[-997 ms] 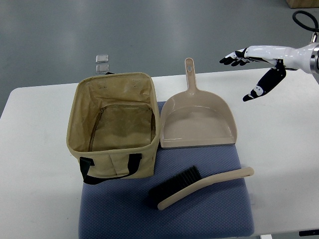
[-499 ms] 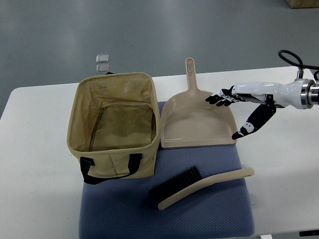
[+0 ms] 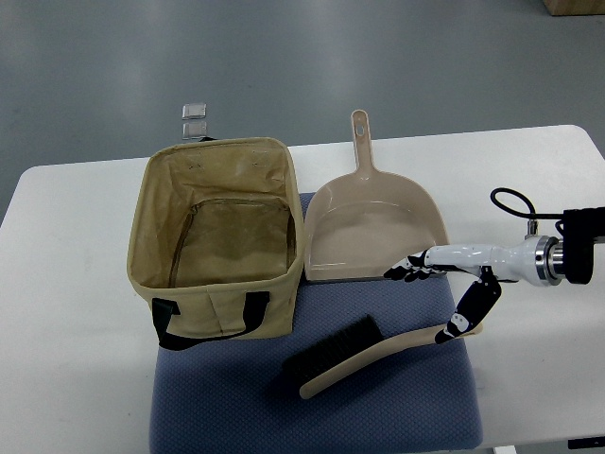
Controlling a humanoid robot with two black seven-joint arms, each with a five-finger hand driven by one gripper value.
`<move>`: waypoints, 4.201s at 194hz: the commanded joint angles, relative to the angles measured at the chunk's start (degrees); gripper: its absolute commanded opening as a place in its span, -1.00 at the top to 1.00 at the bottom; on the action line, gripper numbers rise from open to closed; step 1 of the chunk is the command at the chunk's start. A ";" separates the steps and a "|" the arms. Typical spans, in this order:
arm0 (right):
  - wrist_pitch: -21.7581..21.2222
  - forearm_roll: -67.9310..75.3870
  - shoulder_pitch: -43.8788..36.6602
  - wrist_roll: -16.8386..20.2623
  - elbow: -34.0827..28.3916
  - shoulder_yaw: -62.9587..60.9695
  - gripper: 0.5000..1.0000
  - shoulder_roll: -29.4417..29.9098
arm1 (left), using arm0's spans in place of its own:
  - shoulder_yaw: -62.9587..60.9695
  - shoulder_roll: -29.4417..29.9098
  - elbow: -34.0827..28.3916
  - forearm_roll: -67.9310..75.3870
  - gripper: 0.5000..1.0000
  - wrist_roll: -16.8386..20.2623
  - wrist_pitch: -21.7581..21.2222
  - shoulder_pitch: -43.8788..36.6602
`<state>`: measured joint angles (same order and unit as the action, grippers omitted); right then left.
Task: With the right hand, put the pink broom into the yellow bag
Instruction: 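Move the right hand down toward the beige brush handle, then close the right hand fingers around the brush handle end, then lift the black-bristled brush up and away from the robot, then carry the brush over the beige bag and lower it inside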
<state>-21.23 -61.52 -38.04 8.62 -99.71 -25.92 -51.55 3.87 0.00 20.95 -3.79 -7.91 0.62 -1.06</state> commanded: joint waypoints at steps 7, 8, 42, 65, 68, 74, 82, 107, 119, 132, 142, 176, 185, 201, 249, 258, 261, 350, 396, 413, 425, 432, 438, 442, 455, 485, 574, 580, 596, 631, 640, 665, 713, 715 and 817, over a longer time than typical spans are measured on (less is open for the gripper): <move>0.84 -2.64 2.36 0.00 0.13 -0.10 -0.65 1.36 | 0.00 0.00 -0.03 0.01 -1.00 0.00 0.00 0.00; 0.84 -2.64 2.36 0.00 0.13 -0.10 -0.64 1.36 | 0.00 0.00 -0.03 0.01 -1.00 0.00 0.00 0.00; 0.93 -5.28 3.77 -0.27 0.39 -0.10 -0.56 1.45 | 0.00 0.00 -0.03 0.01 -1.00 -0.09 0.00 0.00; 1.28 -7.73 4.82 -0.36 0.57 -0.10 -0.51 1.54 | 0.00 0.00 -0.03 0.01 -1.00 -0.09 0.00 0.00; 1.36 -8.18 4.91 -0.36 0.57 -0.01 -0.50 1.54 | 0.00 0.00 -0.03 0.01 -1.00 0.00 0.00 0.00; 1.45 -9.23 5.35 -0.36 0.57 -0.10 -0.50 1.54 | 0.00 0.00 -0.03 0.01 -1.00 -0.09 0.00 0.00; 1.54 -10.37 5.79 -0.44 0.65 -0.10 -0.50 1.54 | 0.00 0.00 -0.03 0.01 -1.00 -0.09 0.00 0.00; 1.63 -11.16 6.67 -0.44 0.65 -0.10 -0.47 1.45 | 0.00 0.00 -0.03 0.01 -1.00 -0.09 0.00 0.00; 1.63 -11.60 6.76 -0.44 0.65 -0.10 -0.41 1.54 | 0.00 0.00 -0.03 0.01 -1.00 -0.09 0.00 0.00; 1.72 -12.48 6.84 -0.44 0.83 -0.10 -0.33 1.54 | 0.00 0.00 -0.03 0.01 -1.00 -0.09 0.00 0.00; 1.72 -13.19 6.84 -0.44 1.09 -0.10 -0.31 1.54 | 0.00 0.00 -0.03 -0.07 -1.00 -0.09 0.00 0.00; 2.42 -14.42 6.84 -0.44 1.62 -0.01 -0.05 2.24 | -0.09 0.00 -0.03 0.01 -1.00 -0.09 0.00 0.00; 2.42 -14.59 6.84 -0.44 1.97 0.08 -0.01 2.42 | 0.00 0.00 -0.03 0.01 -1.00 -0.09 0.00 0.00; 2.42 -14.68 6.93 -0.36 2.41 0.26 0.06 2.68 | 0.00 0.00 -0.12 0.01 -1.00 -0.09 0.00 0.00; 2.86 -17.32 8.69 -0.36 4.17 0.17 0.10 4.26 | 0.00 0.00 -0.12 -0.07 -1.00 -0.09 0.00 0.00; 2.95 -17.40 8.86 -0.36 4.35 0.17 0.11 4.88 | -0.09 0.00 -0.12 -0.07 -1.00 0.00 0.00 0.00; 2.95 -17.40 8.95 -0.36 4.52 0.17 0.11 5.14 | -0.09 0.00 -0.12 -0.07 -1.00 -0.09 0.00 0.00; 3.74 -18.20 9.13 -0.36 6.02 -0.18 1.00 5.85 | -0.09 0.00 -0.21 -0.16 -1.00 -0.09 -0.09 0.00; 4.18 -17.93 8.60 -0.36 6.02 -2.03 1.00 5.49 | -0.09 0.00 -0.21 -0.16 -1.00 -0.09 -0.09 0.00; 4.18 -17.58 8.43 -0.36 6.02 -2.64 1.00 5.23 | -0.09 0.00 -0.21 -0.16 -1.00 -0.09 -0.09 0.00; 4.18 -17.14 8.16 -0.36 6.02 -3.26 1.00 4.79 | -0.09 0.00 -0.21 -0.16 -1.00 -0.09 -0.09 0.00; 4.18 -16.97 8.07 -0.36 6.02 -3.88 1.00 4.62 | -0.09 0.00 -0.21 -0.16 -1.00 -0.09 -0.09 -0.09; 4.09 -16.88 8.07 -0.36 6.02 -4.66 1.00 4.53 | -0.09 0.00 -0.30 -0.16 -1.00 -0.09 -0.09 -0.08; 4.09 -16.79 8.07 -0.36 6.02 -5.10 1.00 4.44 | -0.09 0.00 -0.30 -0.16 -1.00 -0.09 -0.09 0.00; 4.00 -16.70 7.99 -0.44 5.93 -5.98 1.00 4.26 | -0.09 0.00 -0.21 -0.16 -1.00 -0.09 -0.09 0.00; 3.83 -14.77 6.32 -0.44 5.75 -7.22 1.00 2.51 | -0.09 0.00 -0.30 -0.16 -1.00 -0.09 -0.09 0.00; 1.54 -5.19 -0.80 -2.03 5.40 -12.22 1.00 -6.90 | -0.09 0.00 -0.21 -0.16 -1.00 -0.09 -0.09 -0.09; 1.28 -4.31 -1.86 -2.11 5.40 -12.31 1.00 -7.60 | -0.09 0.00 -0.21 -0.16 -1.00 -0.09 -0.09 0.00; 0.22 -1.50 -3.97 -2.03 5.40 -13.72 1.00 -8.57 | -0.09 0.00 -0.21 -0.07 -1.00 -0.09 -0.09 0.00; -2.68 2.02 -8.36 -1.50 5.49 -17.50 1.00 -8.66 | -0.18 0.00 -0.12 -0.07 -1.00 -0.09 -0.09 0.00; -2.85 2.11 -10.03 -1.41 5.58 -17.41 1.00 -8.39 | -0.18 0.00 -0.12 -0.07 -1.00 -0.09 -0.09 0.00; -2.85 2.20 -15.30 -1.23 6.10 -16.88 1.00 -7.43 | -0.18 0.00 -0.12 -0.07 -1.00 -0.09 -0.09 0.00; -3.47 1.76 -27.87 1.49 14.19 -10.47 1.00 4.97 | -0.18 0.00 -0.12 -0.07 -1.00 -0.09 -0.09 0.00; -3.47 1.67 -28.74 1.49 14.71 -9.86 1.00 5.75 | -0.09 0.00 -0.12 -0.07 -1.00 -0.09 -0.09 0.00; -3.91 -7.03 -42.02 0.17 44.42 8.25 1.00 39.15 | 0.08 0.00 -0.12 -0.16 -1.00 -0.09 0.00 0.00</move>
<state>-24.88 -64.72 -80.44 9.65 -58.69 -19.14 -16.91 3.90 0.00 20.76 -3.97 -8.00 0.56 -1.05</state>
